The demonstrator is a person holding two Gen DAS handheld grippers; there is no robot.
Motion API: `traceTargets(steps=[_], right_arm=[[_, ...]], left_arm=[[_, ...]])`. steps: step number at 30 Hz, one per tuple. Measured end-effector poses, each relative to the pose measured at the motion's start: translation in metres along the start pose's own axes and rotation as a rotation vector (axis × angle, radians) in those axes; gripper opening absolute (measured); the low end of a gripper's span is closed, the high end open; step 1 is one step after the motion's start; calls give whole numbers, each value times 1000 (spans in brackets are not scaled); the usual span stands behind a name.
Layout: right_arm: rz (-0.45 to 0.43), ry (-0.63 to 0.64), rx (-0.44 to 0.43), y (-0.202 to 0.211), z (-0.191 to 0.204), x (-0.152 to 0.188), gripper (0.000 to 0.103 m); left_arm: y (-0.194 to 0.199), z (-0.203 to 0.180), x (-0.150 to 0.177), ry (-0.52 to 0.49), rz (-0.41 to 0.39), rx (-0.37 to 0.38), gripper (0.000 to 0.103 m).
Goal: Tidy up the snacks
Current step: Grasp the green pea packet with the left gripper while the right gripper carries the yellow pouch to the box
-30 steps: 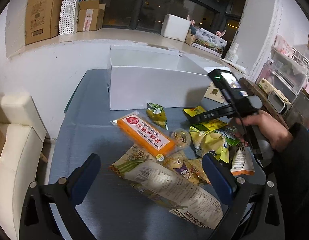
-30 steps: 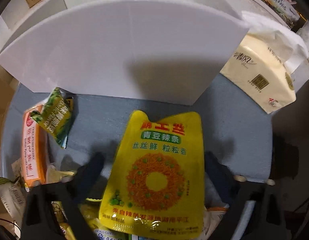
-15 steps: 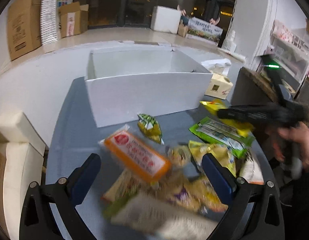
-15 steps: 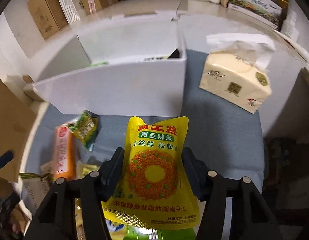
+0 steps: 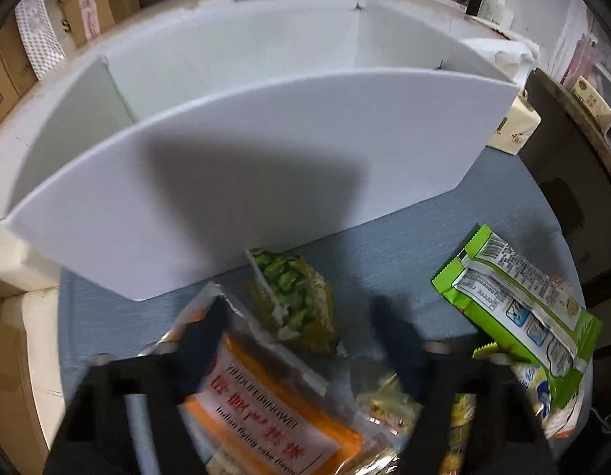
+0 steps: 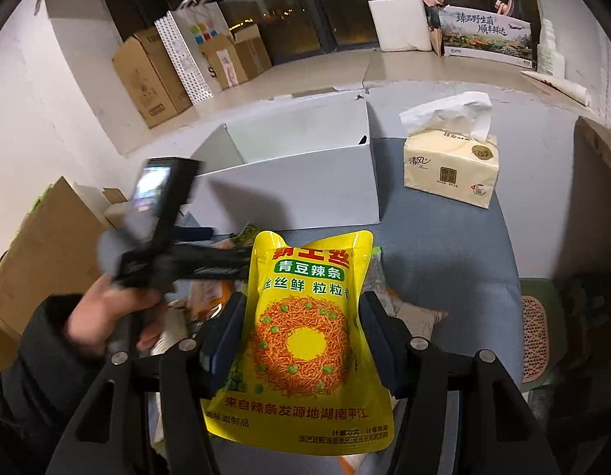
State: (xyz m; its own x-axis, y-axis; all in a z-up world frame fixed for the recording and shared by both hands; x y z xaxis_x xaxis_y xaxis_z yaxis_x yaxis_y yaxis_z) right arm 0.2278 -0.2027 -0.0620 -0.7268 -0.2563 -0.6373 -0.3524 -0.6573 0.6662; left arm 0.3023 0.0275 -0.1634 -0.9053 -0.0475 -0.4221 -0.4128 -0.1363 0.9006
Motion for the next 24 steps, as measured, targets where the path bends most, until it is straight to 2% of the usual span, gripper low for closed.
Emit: traceTargets(steps=[1,4,7,10,13,16,20,24], right_arm=[[-6,-1,-3,3,0,2,63],[-13,-11,-11,8,-3,6,63],[-19,-19,-20,11,-6,7,63],[-40,-28,-26,12,-7,4,63],[-67,-35,-35,13,-6,2,63],[-96,-34,-53,11,1,-4,63],[-110,-15,-58,-1,15,-22,63],[-121,16,-81,-18,28,-54,63]], left_arm=[[-4,0,-1,1,20,6,44],[-1,3,-1,9,19,33,40],[17,7,7,-5,-40,61,39],[48,15,19,17,-123,142,39],[89,23,32,23,-243,191,39],[132,32,40,19,-355,196,39],[169,54,35,57,-461,210,39],[178,78,9,110,-518,183,39]])
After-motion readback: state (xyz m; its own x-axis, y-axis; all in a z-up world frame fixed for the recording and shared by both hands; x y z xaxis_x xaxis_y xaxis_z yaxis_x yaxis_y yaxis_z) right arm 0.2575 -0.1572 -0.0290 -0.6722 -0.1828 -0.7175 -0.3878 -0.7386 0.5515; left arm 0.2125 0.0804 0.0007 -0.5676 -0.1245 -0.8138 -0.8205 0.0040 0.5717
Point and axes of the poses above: each gripper's, at about its wrist camera, not at the fingertips, and y roughly against the way its jaws point, z to its left, x to its underside, the point moved 2 cm from there along -y, roughly the way its jaws point, and after that the axes turned 8 degrees about -x, right-handed, at the moved point
